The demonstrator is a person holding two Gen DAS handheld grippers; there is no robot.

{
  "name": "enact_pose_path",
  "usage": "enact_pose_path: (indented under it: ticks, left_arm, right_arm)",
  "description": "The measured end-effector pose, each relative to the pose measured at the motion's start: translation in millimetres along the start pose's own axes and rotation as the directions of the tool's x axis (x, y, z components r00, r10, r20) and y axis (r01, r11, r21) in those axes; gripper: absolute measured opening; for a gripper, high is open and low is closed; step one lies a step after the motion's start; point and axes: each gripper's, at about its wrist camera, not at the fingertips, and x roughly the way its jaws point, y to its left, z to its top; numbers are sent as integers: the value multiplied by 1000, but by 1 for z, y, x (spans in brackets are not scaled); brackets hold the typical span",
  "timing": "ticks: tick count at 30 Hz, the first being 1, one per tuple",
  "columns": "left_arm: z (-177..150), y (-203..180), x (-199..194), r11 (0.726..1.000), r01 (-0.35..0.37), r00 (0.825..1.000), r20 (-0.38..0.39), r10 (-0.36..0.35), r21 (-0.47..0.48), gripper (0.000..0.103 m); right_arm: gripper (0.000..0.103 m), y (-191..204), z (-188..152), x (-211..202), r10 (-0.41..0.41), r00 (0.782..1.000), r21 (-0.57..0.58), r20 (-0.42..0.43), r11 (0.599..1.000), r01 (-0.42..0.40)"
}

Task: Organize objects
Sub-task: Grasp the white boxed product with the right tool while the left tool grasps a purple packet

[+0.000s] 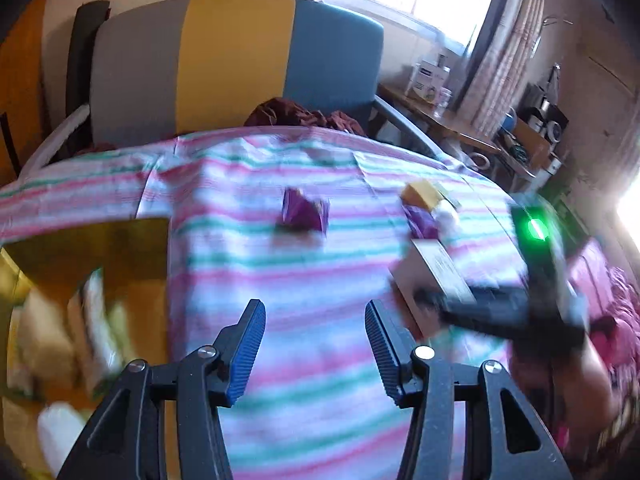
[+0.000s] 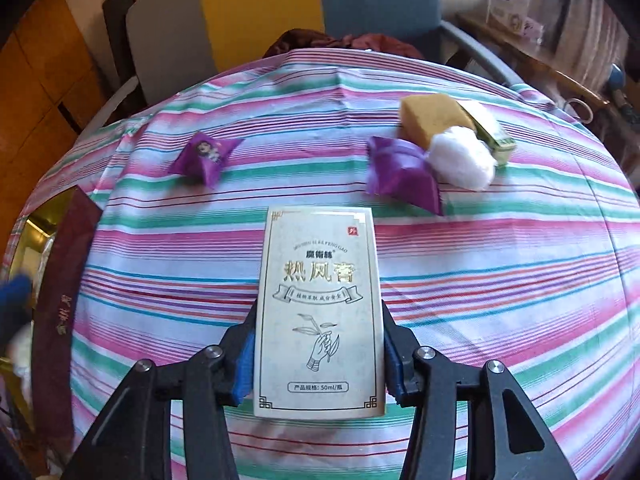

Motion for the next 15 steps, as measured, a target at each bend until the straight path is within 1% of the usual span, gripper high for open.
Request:
enact_pose_path:
  ticks: [2, 3, 4, 6, 7, 9, 11, 13, 15]
  left_arm:
    - [14, -4, 21, 999, -44, 999, -7, 44, 11, 54]
    - [20, -5, 32, 999, -51, 999, -14, 51, 12, 59]
    - [26, -6, 43, 998, -56, 998, -22, 56, 14, 61]
    - [35, -8, 68, 995, -90, 995, -47, 91, 33, 65]
    - [39, -10, 79, 994, -102, 993, -60, 104, 48, 65]
    - [49, -14, 103, 985, -151, 985, -75, 158, 88, 65]
    - [56, -16, 117, 978, -174, 981, -70, 182, 115, 65]
    - [64, -18, 131, 973, -180, 980, -63, 190, 144, 65]
    - [69, -19, 142, 971, -183, 978, -68, 195, 153, 65]
  right_arm:
    - [52, -9, -2, 7, 8, 999, 42, -43, 999, -6]
    - [52, -11, -1, 10, 19, 999, 55, -48, 998, -17]
    - [52, -12, 0, 11, 25, 998, 56, -49, 998, -22]
    - [52, -12, 0, 11, 27, 999, 61, -45, 998, -25]
    - [52, -12, 1, 11, 27, 999, 63, -45, 998, -24]
    - [52, -11, 0, 11, 29, 999, 58, -44, 998, -26]
    - [52, -10, 1, 12, 25, 999, 74, -46, 997, -22]
    - [52, -10, 1, 12, 31, 998, 86, -48, 996, -27]
    - [52, -10, 1, 11, 40, 998, 98, -46, 995, -35]
